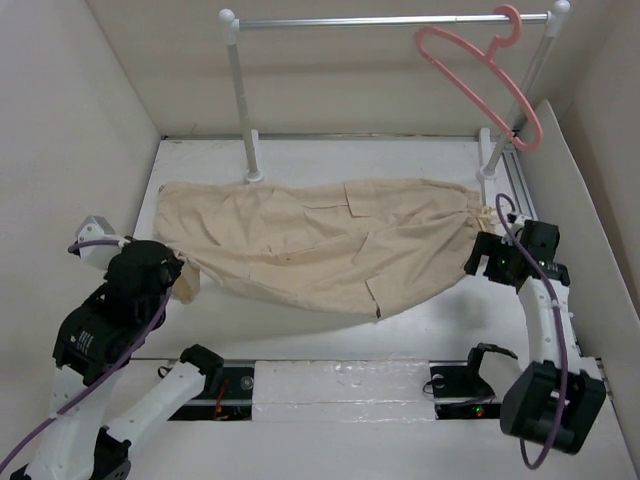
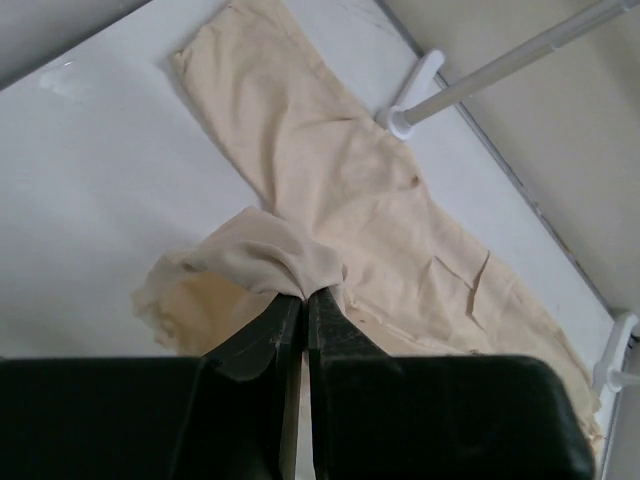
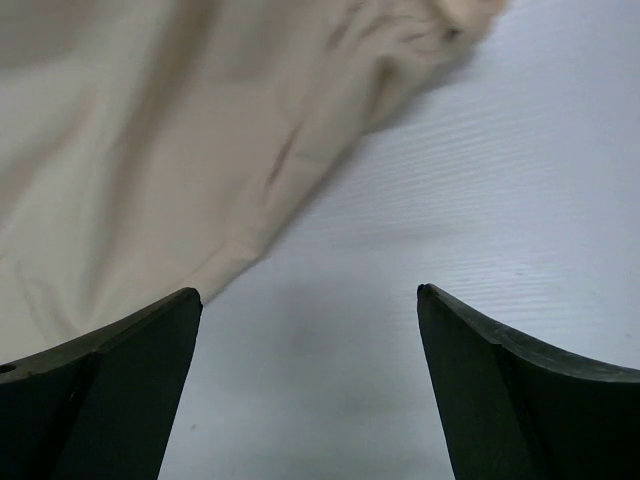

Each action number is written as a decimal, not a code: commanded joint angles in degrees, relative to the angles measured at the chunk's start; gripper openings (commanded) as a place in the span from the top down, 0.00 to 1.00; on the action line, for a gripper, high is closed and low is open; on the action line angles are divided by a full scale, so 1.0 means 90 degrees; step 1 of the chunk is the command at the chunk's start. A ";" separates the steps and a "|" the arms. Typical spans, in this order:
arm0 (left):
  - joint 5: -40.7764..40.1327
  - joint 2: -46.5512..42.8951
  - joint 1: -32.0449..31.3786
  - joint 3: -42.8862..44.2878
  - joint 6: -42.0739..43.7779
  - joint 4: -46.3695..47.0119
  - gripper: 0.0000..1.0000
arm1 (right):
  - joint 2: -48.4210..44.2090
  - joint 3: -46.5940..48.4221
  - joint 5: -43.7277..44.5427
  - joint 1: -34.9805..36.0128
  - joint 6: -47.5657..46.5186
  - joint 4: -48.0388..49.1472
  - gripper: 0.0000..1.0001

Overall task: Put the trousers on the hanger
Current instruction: Fold the trousers at the center of the board.

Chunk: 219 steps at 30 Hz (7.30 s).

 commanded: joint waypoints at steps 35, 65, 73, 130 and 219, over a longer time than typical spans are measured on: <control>-0.3189 -0.0086 0.0009 0.0207 0.1457 0.1838 1.00 | -0.0530 0.0226 -0.0129 -0.0870 -0.0245 -0.0718 1.00; 0.1176 0.3545 0.3827 0.0461 0.2847 0.3626 1.00 | -0.0591 0.2307 0.1239 0.1191 -0.0763 -0.2064 1.00; 0.1539 0.5273 0.4433 0.2129 0.2778 0.3597 1.00 | 0.0785 0.2883 0.0966 0.0832 -0.0754 -0.0999 1.00; 0.4195 0.8195 0.5702 0.0834 0.2495 0.5218 1.00 | -0.0239 -0.0066 -0.0372 0.3750 -0.0255 0.0731 0.34; 0.5131 0.2893 0.4061 -0.4713 0.1566 0.5082 0.42 | -0.0355 0.3576 -0.0371 -0.1086 -0.0196 -0.0333 0.97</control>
